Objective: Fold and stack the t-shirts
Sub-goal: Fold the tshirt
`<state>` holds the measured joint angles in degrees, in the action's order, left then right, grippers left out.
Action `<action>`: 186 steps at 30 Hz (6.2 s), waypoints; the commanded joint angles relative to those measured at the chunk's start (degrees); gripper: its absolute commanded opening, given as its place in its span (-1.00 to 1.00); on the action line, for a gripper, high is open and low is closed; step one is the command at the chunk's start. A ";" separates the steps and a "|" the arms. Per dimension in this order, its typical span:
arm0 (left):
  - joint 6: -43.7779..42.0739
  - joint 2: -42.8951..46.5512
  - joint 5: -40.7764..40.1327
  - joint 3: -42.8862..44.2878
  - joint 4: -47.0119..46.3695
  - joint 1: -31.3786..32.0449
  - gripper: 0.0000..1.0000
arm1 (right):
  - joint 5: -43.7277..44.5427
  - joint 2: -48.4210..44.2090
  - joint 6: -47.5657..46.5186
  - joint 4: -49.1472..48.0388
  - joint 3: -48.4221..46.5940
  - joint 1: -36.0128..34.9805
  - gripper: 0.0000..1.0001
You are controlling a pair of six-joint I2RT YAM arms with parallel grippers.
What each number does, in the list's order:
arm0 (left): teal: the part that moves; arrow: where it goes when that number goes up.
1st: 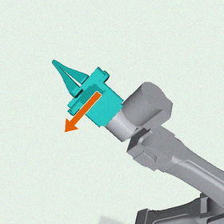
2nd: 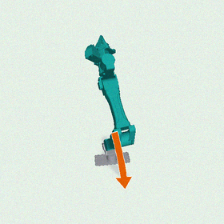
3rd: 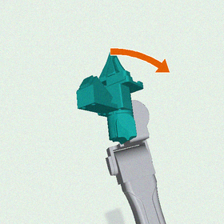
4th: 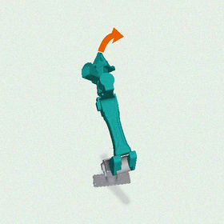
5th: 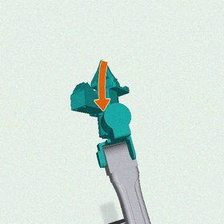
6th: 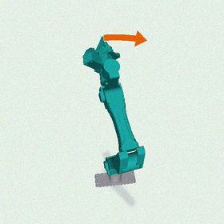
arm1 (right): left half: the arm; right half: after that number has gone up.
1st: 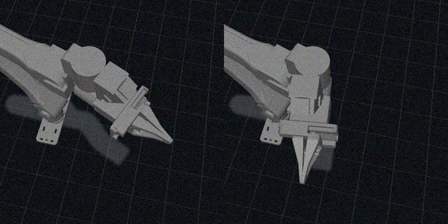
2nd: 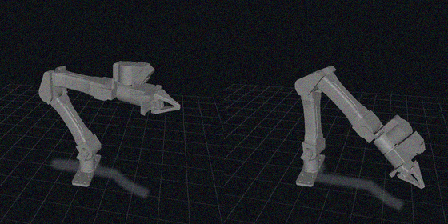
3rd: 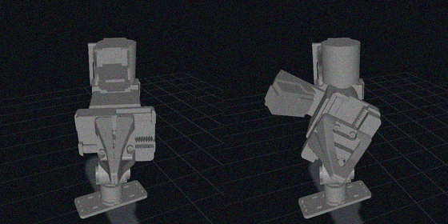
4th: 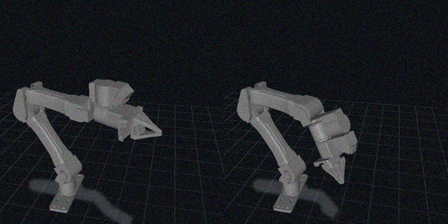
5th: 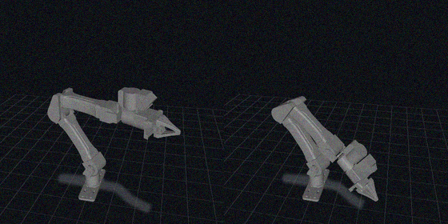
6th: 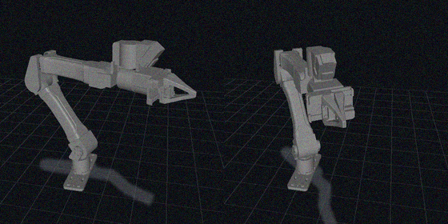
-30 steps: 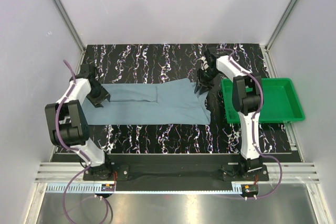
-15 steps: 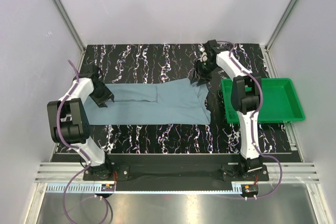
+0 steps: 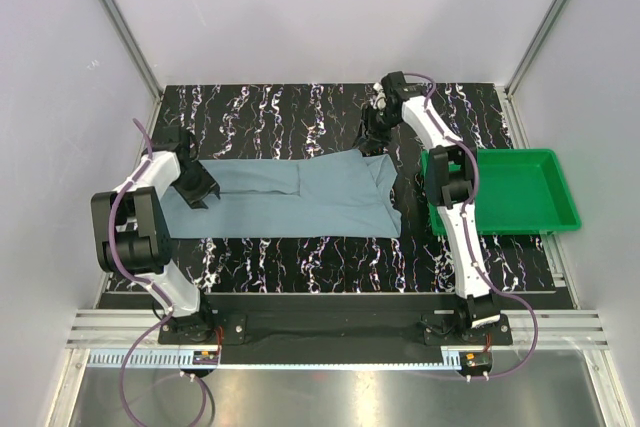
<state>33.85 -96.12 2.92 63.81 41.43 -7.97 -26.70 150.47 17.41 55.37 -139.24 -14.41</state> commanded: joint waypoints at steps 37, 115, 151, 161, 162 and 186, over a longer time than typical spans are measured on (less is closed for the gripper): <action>-1.06 2.07 1.83 -1.85 -2.84 0.23 -0.08 | -3.62 -10.90 1.31 -3.70 9.60 -3.52 -0.70; -4.75 4.88 -1.07 -0.27 -0.30 0.23 -0.07 | -15.07 -1.67 15.49 -4.17 -4.07 -10.72 -0.74; -7.21 26.68 -8.19 -7.30 0.93 17.19 0.18 | 25.98 -20.93 63.55 2.72 37.83 -13.80 0.50; -9.50 24.75 -8.45 -4.22 2.69 17.72 0.18 | 35.03 -0.48 44.51 9.39 14.02 -8.27 0.56; -9.33 24.75 -8.45 -4.05 3.04 17.81 0.18 | 36.79 1.21 42.55 11.92 7.56 -7.30 0.57; -26.01 4.02 -13.13 9.22 5.42 27.12 0.36 | 30.50 -27.23 5.97 17.46 -1.50 -3.25 0.99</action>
<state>12.80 -88.71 -10.48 69.89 48.53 16.86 7.51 135.50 27.79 65.08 -144.20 -17.54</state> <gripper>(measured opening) 0.670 0.993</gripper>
